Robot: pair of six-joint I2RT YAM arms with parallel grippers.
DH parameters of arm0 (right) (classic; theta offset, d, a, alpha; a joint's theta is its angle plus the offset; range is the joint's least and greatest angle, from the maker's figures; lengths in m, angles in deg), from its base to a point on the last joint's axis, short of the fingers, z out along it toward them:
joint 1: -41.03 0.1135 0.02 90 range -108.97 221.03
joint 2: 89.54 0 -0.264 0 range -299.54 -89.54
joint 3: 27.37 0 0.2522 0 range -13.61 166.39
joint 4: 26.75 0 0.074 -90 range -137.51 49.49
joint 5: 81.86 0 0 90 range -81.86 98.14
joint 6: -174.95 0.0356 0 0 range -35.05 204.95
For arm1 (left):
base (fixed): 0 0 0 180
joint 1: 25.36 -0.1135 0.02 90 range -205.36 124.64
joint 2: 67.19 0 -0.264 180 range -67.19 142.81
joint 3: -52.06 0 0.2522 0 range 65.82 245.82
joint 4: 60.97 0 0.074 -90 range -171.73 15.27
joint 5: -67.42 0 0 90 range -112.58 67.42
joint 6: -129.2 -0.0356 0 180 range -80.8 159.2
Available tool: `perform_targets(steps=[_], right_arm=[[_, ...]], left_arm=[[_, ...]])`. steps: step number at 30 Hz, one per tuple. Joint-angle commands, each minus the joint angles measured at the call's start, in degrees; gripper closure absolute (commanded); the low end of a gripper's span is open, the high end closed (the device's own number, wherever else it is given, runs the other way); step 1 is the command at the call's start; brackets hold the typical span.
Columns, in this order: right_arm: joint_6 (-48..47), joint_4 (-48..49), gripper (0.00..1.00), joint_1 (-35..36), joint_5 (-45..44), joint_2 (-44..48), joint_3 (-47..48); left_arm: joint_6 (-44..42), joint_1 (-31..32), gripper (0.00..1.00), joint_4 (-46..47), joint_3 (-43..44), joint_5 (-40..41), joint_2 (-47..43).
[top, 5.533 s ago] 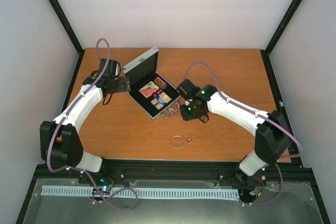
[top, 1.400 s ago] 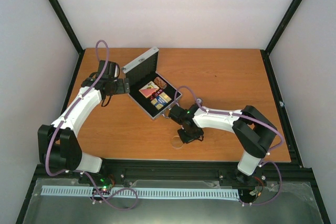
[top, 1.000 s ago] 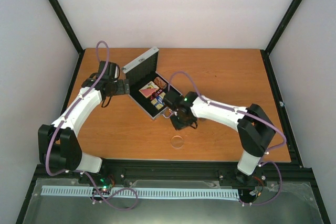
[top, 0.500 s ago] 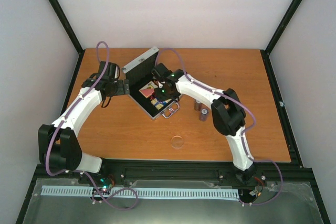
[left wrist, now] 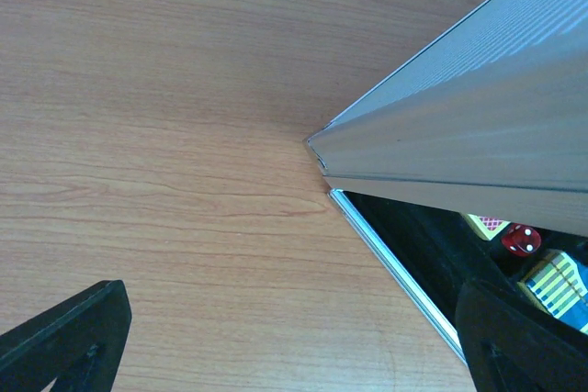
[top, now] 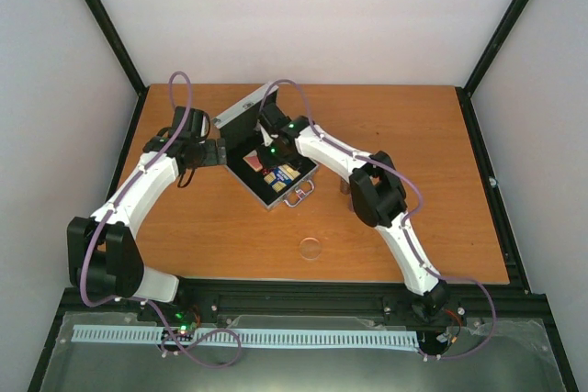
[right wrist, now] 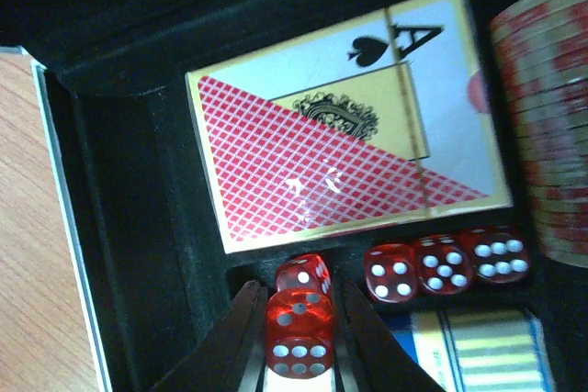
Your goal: Pack up texas hold em set
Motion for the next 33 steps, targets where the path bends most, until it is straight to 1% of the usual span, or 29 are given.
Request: perform_targets(steps=[1,10,18,21,22,26,29,30,33], right_arm=[[1.4,0.4,0.94,-0.3,3.0,-2.3,2.3],[2.1,-0.8,0.93,-0.3,1.2,-3.8,3.1],[2.7,-2.4,0.91,-0.3,-1.2,-4.9,3.3],[2.6,-2.6,0.84,-0.2,-1.6,-4.9,3.4],[2.6,-2.7,0.8,-0.3,-1.5,-5.0,3.5],[2.6,-2.9,0.57,-0.3,-2.5,-4.6,3.3],[2.2,-2.9,0.45,-0.3,-2.7,-4.0,3.4],[2.1,-2.9,0.43,-0.2,-2.8,-3.8,3.4],[1.8,-3.3,0.42,-0.3,-2.5,-3.0,3.5]], left_arm=[[-1.8,-0.2,0.0,-0.2,2.6,0.6,0.2],[-2.8,-0.4,0.0,0.0,2.0,0.5,0.3],[-3.0,-0.7,0.0,0.3,2.0,0.1,0.6],[-3.0,-0.9,0.0,0.2,1.9,-0.2,0.5],[-2.9,-0.9,0.0,0.3,1.9,-0.2,0.4],[-2.9,-0.9,0.0,0.3,1.9,-0.2,0.2],[-2.7,-0.9,0.0,0.2,1.8,-0.2,0.1],[-2.7,-0.9,0.0,0.2,1.8,-0.2,0.1],[-2.6,-1.0,0.0,0.1,1.8,-0.2,0.0]])
